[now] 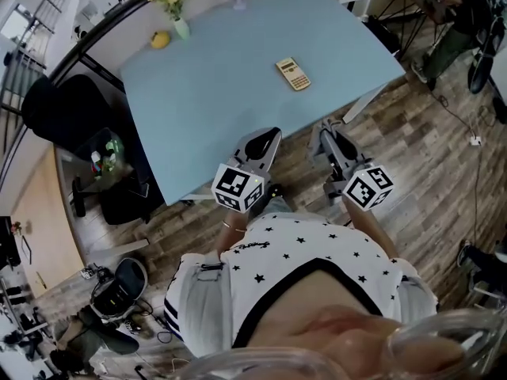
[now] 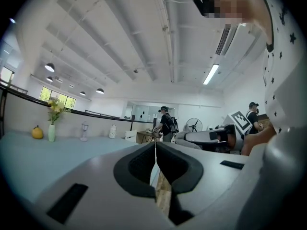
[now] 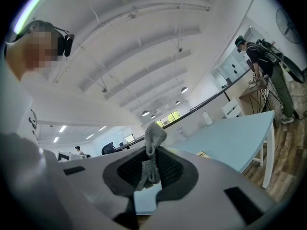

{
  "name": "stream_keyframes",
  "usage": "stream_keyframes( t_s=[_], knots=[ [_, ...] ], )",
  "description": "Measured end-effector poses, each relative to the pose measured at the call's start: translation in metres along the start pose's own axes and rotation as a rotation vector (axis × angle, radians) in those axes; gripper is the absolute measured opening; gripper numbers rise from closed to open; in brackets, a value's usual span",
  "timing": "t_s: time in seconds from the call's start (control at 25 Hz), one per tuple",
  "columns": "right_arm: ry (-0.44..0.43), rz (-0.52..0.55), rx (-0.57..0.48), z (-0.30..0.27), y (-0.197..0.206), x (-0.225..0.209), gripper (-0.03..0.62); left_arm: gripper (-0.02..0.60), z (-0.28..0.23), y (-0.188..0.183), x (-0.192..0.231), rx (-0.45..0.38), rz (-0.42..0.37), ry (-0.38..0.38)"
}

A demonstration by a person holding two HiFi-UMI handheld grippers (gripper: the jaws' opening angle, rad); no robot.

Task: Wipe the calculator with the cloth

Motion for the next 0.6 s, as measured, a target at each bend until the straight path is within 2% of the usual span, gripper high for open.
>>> stream_keyframes(
  t_s=[0.32, 0.6],
  knots=[
    [-0.015, 0.013, -0.013, -0.041, -0.013, -0.007, 0.049, 0.031, -0.011, -0.011, 0.038, -0.002, -0.015, -0.004],
    [-0.023, 0.002, 0.002, -0.056, -0.015, -0.013, 0.049, 0.031, -0.02, -0.009, 0.051, 0.02, -0.011, -0.005]
  ],
)
Point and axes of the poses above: the fingertips, and each gripper's own axes: z backward along the fingers, x to its left, y out of its underside, the point moved 10 cm from there along z, backward along the fingers, and after that the axes turned 12 degrees about x, right-handed, at the moved point
